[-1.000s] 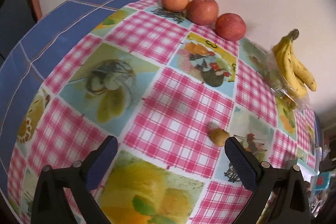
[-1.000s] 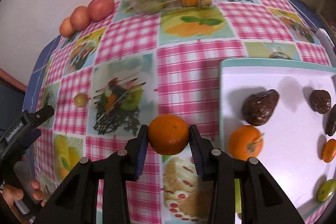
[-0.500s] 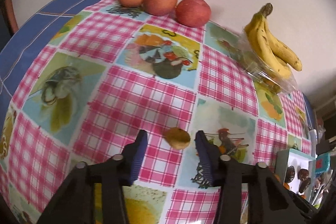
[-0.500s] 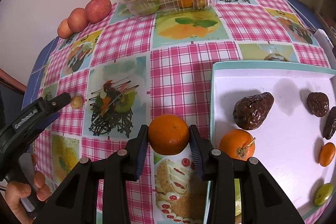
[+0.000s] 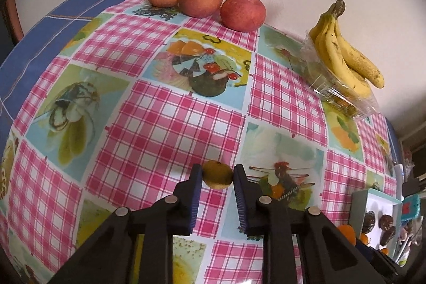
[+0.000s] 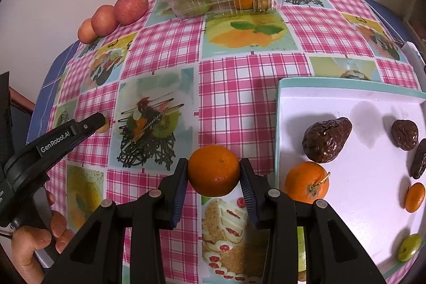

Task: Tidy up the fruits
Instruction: 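Close the left tool on the small brown fruit, then carry the small brown fruit and the orange over the tray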

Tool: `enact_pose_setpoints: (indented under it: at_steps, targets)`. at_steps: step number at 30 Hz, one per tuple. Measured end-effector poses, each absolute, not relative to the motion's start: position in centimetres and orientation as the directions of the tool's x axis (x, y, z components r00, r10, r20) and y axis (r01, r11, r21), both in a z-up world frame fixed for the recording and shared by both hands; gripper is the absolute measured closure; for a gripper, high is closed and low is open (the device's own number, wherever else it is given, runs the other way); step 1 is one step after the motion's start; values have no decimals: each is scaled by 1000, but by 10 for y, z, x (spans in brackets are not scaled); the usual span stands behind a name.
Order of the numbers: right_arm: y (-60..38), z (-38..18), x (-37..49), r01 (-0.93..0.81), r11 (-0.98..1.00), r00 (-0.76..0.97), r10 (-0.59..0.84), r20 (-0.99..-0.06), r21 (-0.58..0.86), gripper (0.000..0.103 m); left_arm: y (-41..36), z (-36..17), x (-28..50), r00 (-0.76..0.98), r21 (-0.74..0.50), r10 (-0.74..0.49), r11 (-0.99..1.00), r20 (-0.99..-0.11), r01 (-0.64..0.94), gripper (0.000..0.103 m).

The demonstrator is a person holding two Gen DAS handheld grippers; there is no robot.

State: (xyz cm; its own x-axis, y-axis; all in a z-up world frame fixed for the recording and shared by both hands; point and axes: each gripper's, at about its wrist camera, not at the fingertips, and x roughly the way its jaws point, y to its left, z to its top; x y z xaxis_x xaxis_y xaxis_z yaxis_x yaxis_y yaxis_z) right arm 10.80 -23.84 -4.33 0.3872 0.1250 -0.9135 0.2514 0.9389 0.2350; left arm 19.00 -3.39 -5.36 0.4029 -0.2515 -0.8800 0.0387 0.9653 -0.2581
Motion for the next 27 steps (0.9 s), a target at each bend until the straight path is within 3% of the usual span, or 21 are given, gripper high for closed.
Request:
enact_pose_setpoints:
  at_steps: [17,27]
  targets:
    - [-255,-16,91,245,933,442,134,-887,263,63,-39,-1,172,454,-334,-315,942,-833,41,78]
    - [-278,-9,79,271,921,460,131,-878,280,63,-71,16,156,448,-318,-318,945,-835,79,78]
